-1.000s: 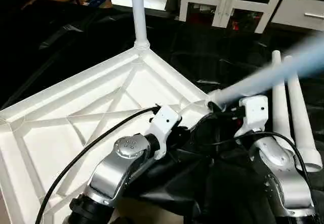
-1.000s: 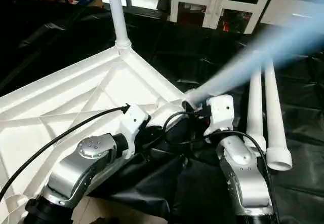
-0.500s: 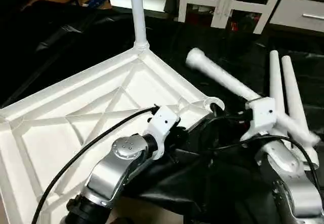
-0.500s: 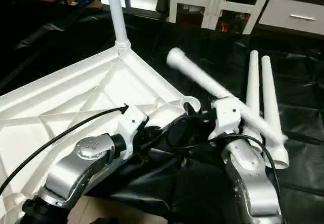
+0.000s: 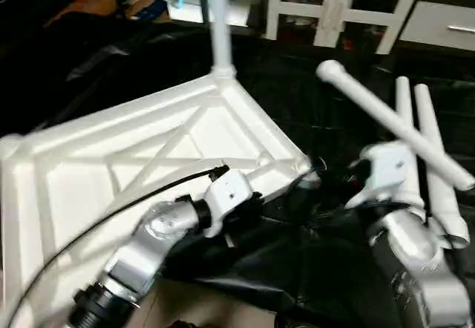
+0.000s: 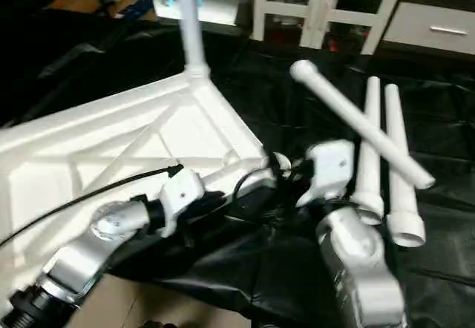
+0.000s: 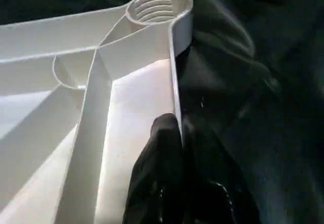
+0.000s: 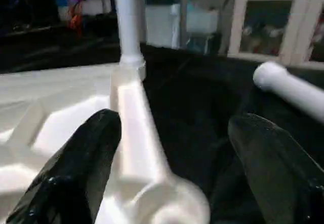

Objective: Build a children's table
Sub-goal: Insert table leg to table base

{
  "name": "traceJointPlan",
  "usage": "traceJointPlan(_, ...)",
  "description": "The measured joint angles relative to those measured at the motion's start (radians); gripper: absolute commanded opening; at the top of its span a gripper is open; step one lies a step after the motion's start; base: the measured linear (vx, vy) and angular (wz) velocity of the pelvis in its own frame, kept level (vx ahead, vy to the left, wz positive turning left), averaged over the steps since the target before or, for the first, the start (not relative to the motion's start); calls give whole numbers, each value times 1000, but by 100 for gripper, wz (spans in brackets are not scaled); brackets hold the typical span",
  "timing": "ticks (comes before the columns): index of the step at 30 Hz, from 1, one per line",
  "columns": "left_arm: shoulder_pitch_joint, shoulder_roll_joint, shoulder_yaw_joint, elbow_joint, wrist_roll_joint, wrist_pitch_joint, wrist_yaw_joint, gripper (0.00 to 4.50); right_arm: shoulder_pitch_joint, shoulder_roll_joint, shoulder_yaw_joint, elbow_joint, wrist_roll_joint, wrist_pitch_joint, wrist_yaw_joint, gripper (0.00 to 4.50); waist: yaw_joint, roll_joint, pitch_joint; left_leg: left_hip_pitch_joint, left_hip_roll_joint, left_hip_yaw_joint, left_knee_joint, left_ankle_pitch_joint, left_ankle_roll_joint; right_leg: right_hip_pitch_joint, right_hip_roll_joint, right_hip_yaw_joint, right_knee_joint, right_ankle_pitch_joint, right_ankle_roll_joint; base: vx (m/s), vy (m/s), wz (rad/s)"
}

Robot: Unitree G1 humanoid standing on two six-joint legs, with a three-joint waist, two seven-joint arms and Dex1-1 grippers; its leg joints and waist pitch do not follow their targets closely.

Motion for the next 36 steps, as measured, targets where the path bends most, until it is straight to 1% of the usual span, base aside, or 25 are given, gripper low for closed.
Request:
traceJointPlan(1, -2, 7, 0, 7, 2, -18, -14, 0, -1, -5, -10, 0, 0, 6, -3, 403, 4, 0, 0, 0, 0, 0, 1, 0, 0, 0, 0, 0, 0, 0, 0, 0, 0, 0)
traceJointPlan(2, -3, 11, 0, 14, 2, -37, -28, 0, -1, -7, -18, 0, 0, 10, -5, 413, 6, 2, -1, 0, 0, 0, 2, 0, 0, 0, 0, 0, 0, 0, 0, 0, 0, 0)
traceJointPlan(3, -4, 11, 0, 25, 0, -58, -42, 0, -1, -9, -22, 1, 0, 14, -9, 435, 7, 5, -3, 0, 1, 0, 4, 0, 0, -1, 0, 0, 0, 0, 0, 0, 0, 0)
traceJointPlan(5, -5, 11, -1, 38, -1, -83, -58, 0, -3, -10, -22, 1, 0, 23, -16, 448, 7, 8, -5, -1, 0, 1, 4, 1, 4, -1, -1, 0, 0, -1, 0, 0, 0, 0)
traceJointPlan(7, -8, 15, -1, 61, -3, -124, -85, 0, -17, -19, -26, 8, -2, 36, -25, 448, 9, 9, -6, -1, 0, 1, 4, 3, 6, -1, -1, 0, 0, -1, 0, 0, 0, 0)
traceJointPlan(9, -8, 22, -3, 84, -9, -180, -124, 0, -44, -32, -41, 19, -10, 53, -42, 448, 12, 11, -7, -1, 0, 1, 4, 3, 6, 0, -1, 0, 1, -1, 0, 0, 0, 0)
traceJointPlan(13, -8, 21, -13, 98, -11, -228, -171, 0, -60, -53, -74, 37, -29, 58, -62, 448, 25, 14, -9, 0, 0, 4, 5, 4, 7, 1, -2, 1, 2, -1, 0, 0, 0, 0)
traceJointPlan(17, -20, -2, -14, 141, -10, -286, -184, 0, -109, -77, -107, 94, -29, 72, -70, 448, 31, 14, -9, 0, 0, 7, 6, 4, 7, -1, -4, 3, 7, -1, 0, 0, 0, 0)
traceJointPlan(18, -26, -18, -9, 168, -12, -320, -173, 0, -129, -88, -118, 108, -26, 81, -73, 448, 31, 14, -9, 0, 0, 6, 9, 4, 7, -2, -4, 3, 9, -1, 0, 0, 0, 0)
traceJointPlan(20, -31, -44, 4, 184, -32, -358, -158, 0, -165, -100, -142, 132, -22, 98, -78, 448, 31, 11, -7, -1, 1, 6, 14, 4, 7, -4, -4, 3, 13, -1, 0, 0, 0, 0)
traceJointPlan(22, -55, -69, 23, 175, -68, -373, -159, 0, -232, -147, -166, 215, -11, 146, -73, 448, 30, 7, -5, -2, 2, 6, 19, 4, 7, -4, -3, 4, 16, -1, 0, 0, 0, 0)
traceJointPlan(23, -66, -69, 34, 173, -77, -379, -162, 0, -254, -172, -179, 252, -5, 168, -68, 448, 29, 7, -5, -1, 2, 6, 19, 4, 7, -4, -3, 4, 17, -1, 0, 0, 0, 0)
traceJointPlan(25, -77, -59, 68, 169, -98, -378, -170, 0, -321, -236, -189, 382, -6, 190, -46, 448, 26, 7, -5, -1, 2, 6, 20, 2, 4, -3, -3, 4, 18, 0, -1, 0, 0, 0)
traceJointPlan(27, -85, -56, 88, 169, -119, -361, -184, 32, -377, -289, -191, 504, -26, 188, -20, 450, 24, 7, -5, -1, 2, 6, 21, 2, 4, -3, -3, 4, 19, 0, -2, 0, 0, 0)
traceJointPlan(28, -86, -54, 95, 169, -137, -342, -196, 40, -413, -317, -191, 574, -39, 183, -3, 450, 21, 7, -5, -2, 2, 6, 20, 2, 4, -4, -3, 5, 19, 0, -2, 0, 0, 0)
traceJointPlan(29, -85, -52, 100, 167, -153, -327, -207, 40, -436, -329, -189, 616, -41, 176, 15, 450, 19, 7, -5, -2, 2, 6, 21, 3, 4, -4, -2, 5, 20, 0, -2, 0, 0, 0)
traceJointPlan(30, -87, -48, 109, 159, -185, -294, -226, 54, -491, -356, -187, 699, -41, 171, 55, 450, 14, 7, -5, -6, 2, 6, 21, 4, 7, -7, -2, 5, 21, 1, -2, 0, 0, 0)
traceJointPlan(31, -88, -44, 115, 145, -208, -271, -236, 54, -527, -376, -178, 758, -43, 160, 84, 450, 12, 7, -4, -7, 2, 6, 22, 5, 9, -10, -2, 5, 22, 1, -2, 0, 0, 0)
traceJointPlan(32, -88, -41, 123, 128, -230, -251, -241, 81, -554, -392, -175, 796, -45, 149, 103, 450, 10, 7, -4, -9, 2, 6, 23, 6, 9, -12, -2, 4, 22, 1, -2, 0, 0, 0)
traceJointPlan(33, -89, -35, 132, 108, -251, -224, -249, 81, -584, -409, -170, 842, -48, 140, 126, 450, 10, 7, -4, -10, 3, 6, 24, 6, 10, -16, -2, 5, 24, 0, -2, 0, 0, 0)
traceJointPlan(34, -90, -27, 145, 81, -279, -191, -256, 86, -620, -433, -161, 894, -61, 130, 152, 450, 10, 6, -4, -18, 3, 6, 26, 6, 10, -21, -2, 4, 26, 0, -3, 0, 0, 0)
traceJointPlan(35, -92, -20, 151, 64, -296, -169, -258, 87, -644, -454, -146, 936, -72, 127, 173, 450, 11, 6, -4, -18, 3, 6, 28, 5, 11, -23, -1, 4, 27, 0, -4, 0, 0, 0)
traceJointPlan(36, -92, -8, 162, 43, -314, -140, -259, 106, -675, -474, -131, 995, -85, 120, 203, 450, 11, 5, -3, -18, 3, 6, 29, 5, 12, -24, -1, 3, 30, -2, -7, 0, 0, 0)
